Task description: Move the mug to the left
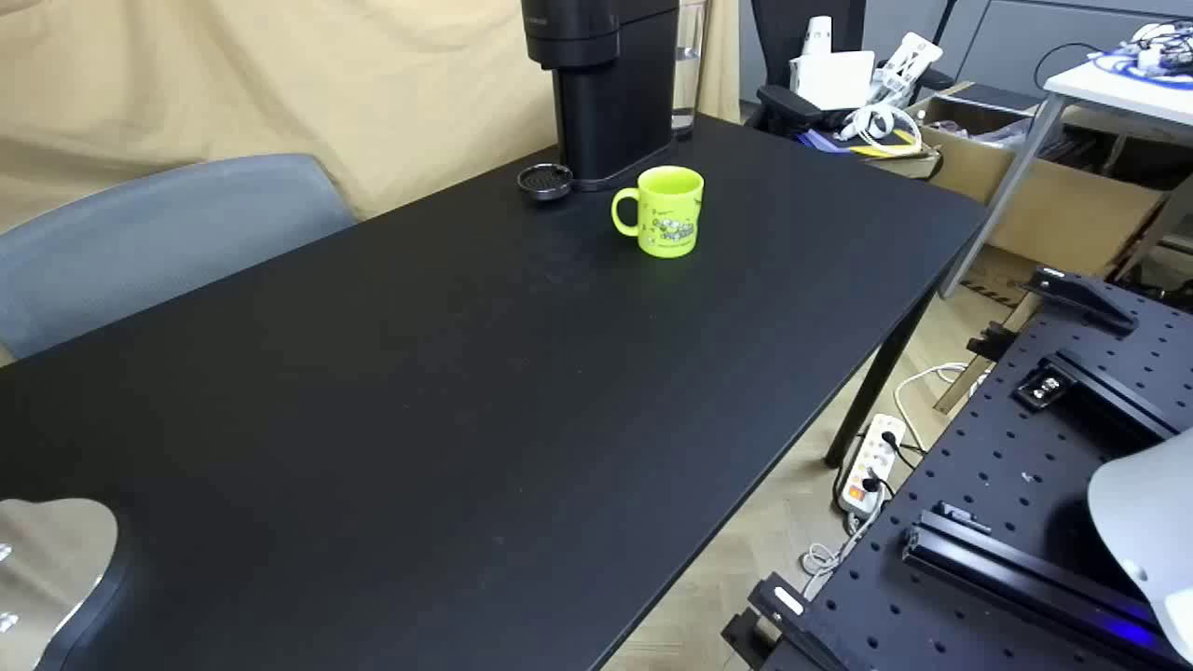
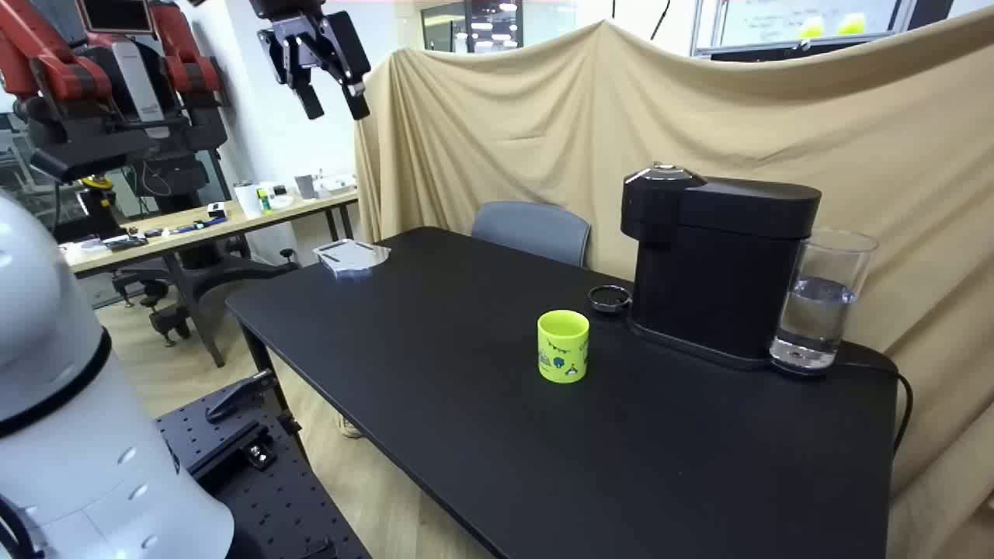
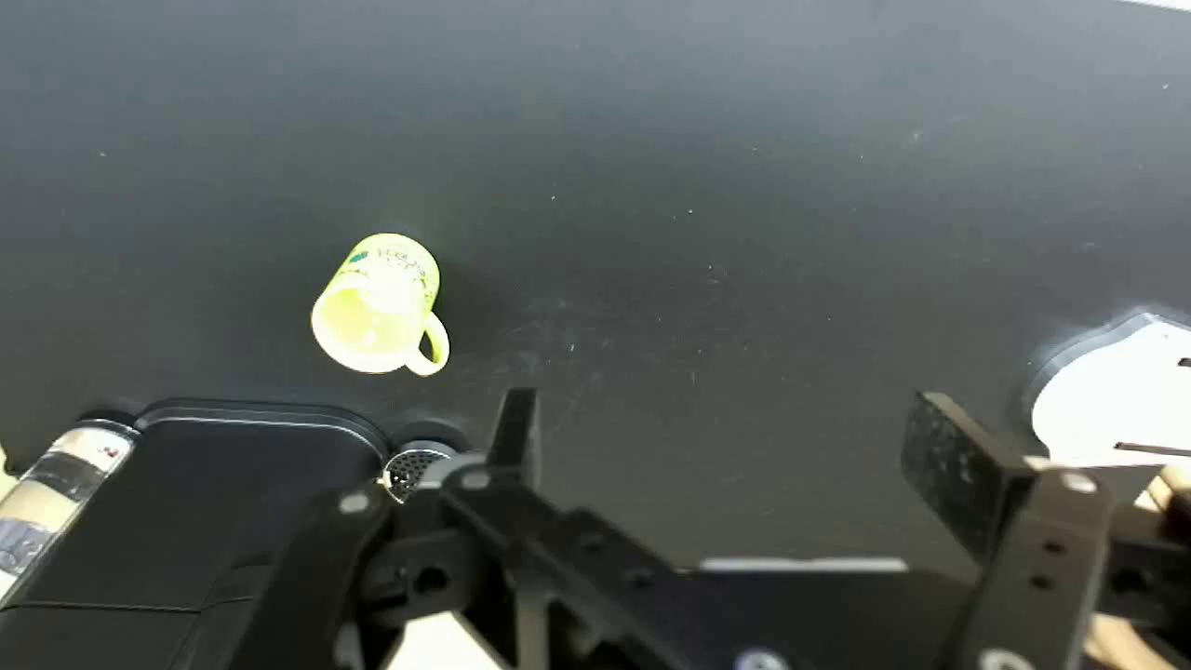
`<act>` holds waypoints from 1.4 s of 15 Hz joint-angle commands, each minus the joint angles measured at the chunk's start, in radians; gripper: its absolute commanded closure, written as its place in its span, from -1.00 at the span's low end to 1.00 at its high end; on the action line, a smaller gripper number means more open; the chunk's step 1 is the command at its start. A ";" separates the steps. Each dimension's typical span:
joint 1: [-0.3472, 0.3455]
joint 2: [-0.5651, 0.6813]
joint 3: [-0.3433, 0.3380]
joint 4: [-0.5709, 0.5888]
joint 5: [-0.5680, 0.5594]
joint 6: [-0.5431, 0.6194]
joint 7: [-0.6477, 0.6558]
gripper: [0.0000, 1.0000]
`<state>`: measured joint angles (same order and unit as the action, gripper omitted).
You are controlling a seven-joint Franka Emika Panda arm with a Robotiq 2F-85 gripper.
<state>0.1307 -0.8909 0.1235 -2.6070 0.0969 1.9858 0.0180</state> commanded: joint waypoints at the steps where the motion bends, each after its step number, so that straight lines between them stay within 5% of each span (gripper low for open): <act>1: 0.003 0.002 -0.002 0.002 -0.003 -0.001 0.002 -1.00; 13: 0.003 0.001 -0.002 0.002 -0.003 -0.001 0.002 -1.00; 21: -0.207 0.202 -0.062 0.036 -0.175 0.255 0.032 -1.00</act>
<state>-0.0132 -0.8070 0.0849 -2.6110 -0.0162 2.1680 0.0210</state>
